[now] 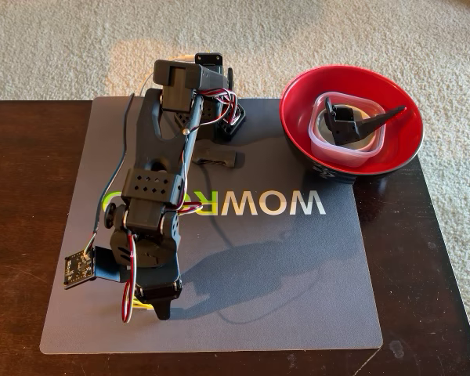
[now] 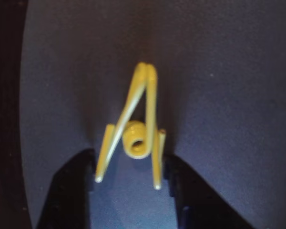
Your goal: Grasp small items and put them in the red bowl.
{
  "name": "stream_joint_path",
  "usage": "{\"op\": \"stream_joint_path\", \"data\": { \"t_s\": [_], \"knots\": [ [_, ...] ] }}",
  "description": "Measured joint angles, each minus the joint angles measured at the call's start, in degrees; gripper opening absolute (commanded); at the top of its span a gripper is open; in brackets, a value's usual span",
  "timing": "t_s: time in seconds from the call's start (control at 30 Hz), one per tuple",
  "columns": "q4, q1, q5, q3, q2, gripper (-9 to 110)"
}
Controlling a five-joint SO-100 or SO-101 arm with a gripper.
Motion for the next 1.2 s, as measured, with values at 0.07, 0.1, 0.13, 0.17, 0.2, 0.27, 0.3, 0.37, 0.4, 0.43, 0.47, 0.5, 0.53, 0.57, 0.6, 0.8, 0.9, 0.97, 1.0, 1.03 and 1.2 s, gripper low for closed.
{"op": "stream_joint_path", "data": {
  "t_s": [0.07, 0.1, 0.13, 0.17, 0.2, 0.27, 0.3, 0.37, 0.4, 0.43, 0.47, 0.5, 0.53, 0.57, 0.6, 0.8, 0.9, 0.97, 1.0, 1.03, 1.2],
  "knots": [
    [0.1, 1.1, -0.4, 0.0, 0.0, 6],
    [0.2, 1.5, -0.4, 0.0, 0.0, 4],
    [0.2, 1.8, -0.4, 0.0, 0.0, 3],
    [0.2, 2.1, -0.4, -0.2, 0.0, 2],
    [0.2, 2.2, -0.4, -0.2, 0.0, 1],
    [0.5, 2.2, -0.4, -0.2, 0.0, 0],
    [0.5, 2.2, -0.4, -0.2, 0.0, 0],
    [0.5, 2.2, -0.4, -0.2, 0.0, 0],
    [0.7, 2.2, -0.4, -0.2, 0.1, 0],
    [0.9, 2.2, -0.4, -0.2, 0.5, 0],
    [1.6, 2.2, -0.4, -0.1, 1.1, 0],
    [1.6, 2.4, -0.4, -0.1, 1.7, 0],
    [1.8, 1.8, -0.4, 0.0, 2.7, 0],
    [2.1, 1.1, -0.4, 0.0, 4.3, 0],
    [2.6, -0.1, -0.3, 0.1, 6.5, 0],
    [8.3, -11.9, 2.3, 0.1, 23.7, 0],
    [12.3, -20.2, 5.1, 0.6, 32.3, 0],
    [15.0, -27.0, 6.8, 1.4, 37.4, 0],
    [16.5, -30.7, 7.4, 2.1, 39.6, 0],
    [17.5, -34.5, 7.9, 3.3, 42.0, 0],
    [18.7, -55.3, 13.7, 17.4, 57.0, 0]
  ]
}}
